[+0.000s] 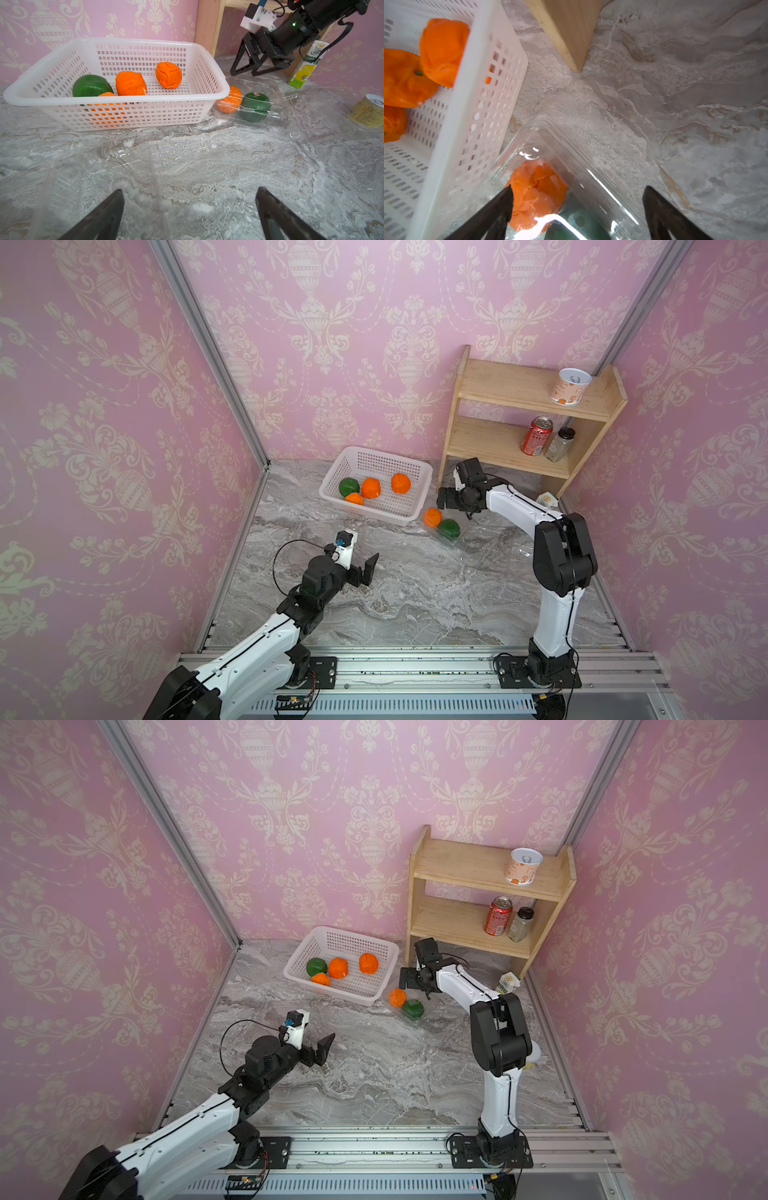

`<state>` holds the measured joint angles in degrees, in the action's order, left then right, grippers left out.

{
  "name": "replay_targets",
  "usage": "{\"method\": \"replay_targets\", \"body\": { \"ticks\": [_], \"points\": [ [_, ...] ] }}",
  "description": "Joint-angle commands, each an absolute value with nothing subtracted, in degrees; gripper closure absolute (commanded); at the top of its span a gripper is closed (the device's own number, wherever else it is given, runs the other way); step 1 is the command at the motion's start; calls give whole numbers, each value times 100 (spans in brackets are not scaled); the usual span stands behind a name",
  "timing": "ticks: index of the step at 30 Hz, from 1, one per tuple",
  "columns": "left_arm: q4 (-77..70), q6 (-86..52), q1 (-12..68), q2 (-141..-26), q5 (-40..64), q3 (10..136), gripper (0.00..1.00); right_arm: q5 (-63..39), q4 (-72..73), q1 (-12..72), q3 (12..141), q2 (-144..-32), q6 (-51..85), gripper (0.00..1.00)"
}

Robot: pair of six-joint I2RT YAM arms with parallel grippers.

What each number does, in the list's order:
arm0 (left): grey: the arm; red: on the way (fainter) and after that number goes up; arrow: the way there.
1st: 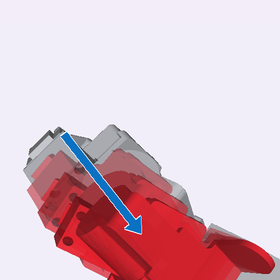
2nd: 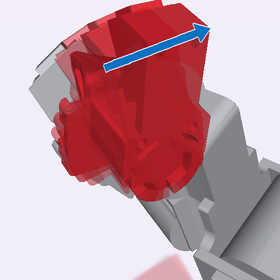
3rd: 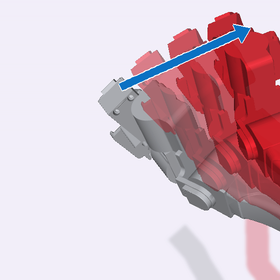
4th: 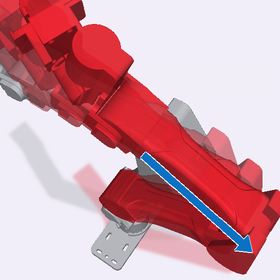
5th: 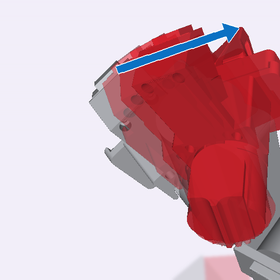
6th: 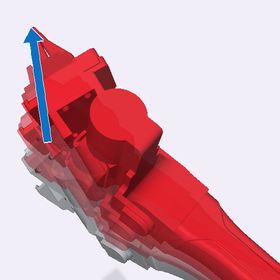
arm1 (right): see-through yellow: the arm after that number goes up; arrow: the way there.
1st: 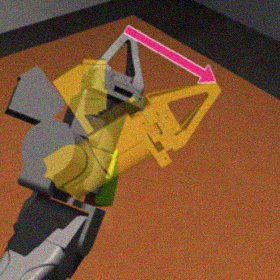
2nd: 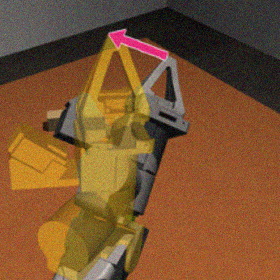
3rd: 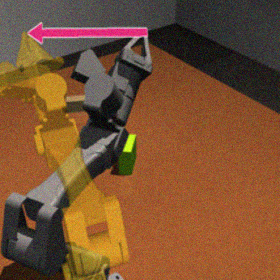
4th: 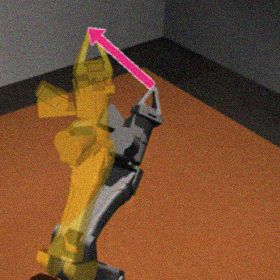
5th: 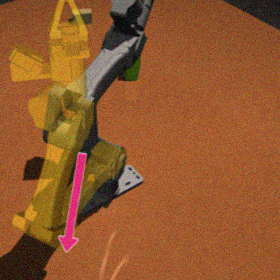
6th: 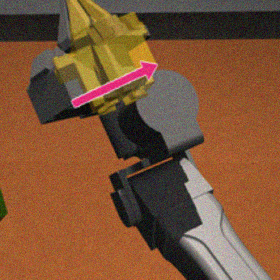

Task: Take oranges out of containers
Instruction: Adjust the packing box at the center of the board.

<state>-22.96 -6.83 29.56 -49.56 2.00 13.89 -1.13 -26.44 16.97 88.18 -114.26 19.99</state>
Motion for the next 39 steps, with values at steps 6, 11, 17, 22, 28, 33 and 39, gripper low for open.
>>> {"method": "replay_targets", "body": {
  "ticks": [6,11,17,22,28,33,39],
  "points": [
    [-2470,-606,3006,-5048,61,1300,1,-104,-2767,1851,8640,-11332,1742,4],
    [-2509,-611,3006,-5154,75,1310,1,375,-2858,2156,8347,-11172,1440,4],
    [-2522,-624,3006,-5186,54,1301,1,400,-2865,2358,7852,-10896,1547,5],
    [-2560,-633,3006,-5227,77,1301,1,346,-2664,2632,7280,-10472,1803,6],
    [-2625,-677,3006,-5239,83,1281,1,437,-2590,2943,6876,-10344,2045,7],
    [-2684,-738,3006,-5231,166,1265,1,860,-2618,3448,6317,-10062,2470,7],
    [-2733,-753,3006,-5332,249,1272,1,1109,-2566,3910,5782,-9822,3067,7]
  ]
}}
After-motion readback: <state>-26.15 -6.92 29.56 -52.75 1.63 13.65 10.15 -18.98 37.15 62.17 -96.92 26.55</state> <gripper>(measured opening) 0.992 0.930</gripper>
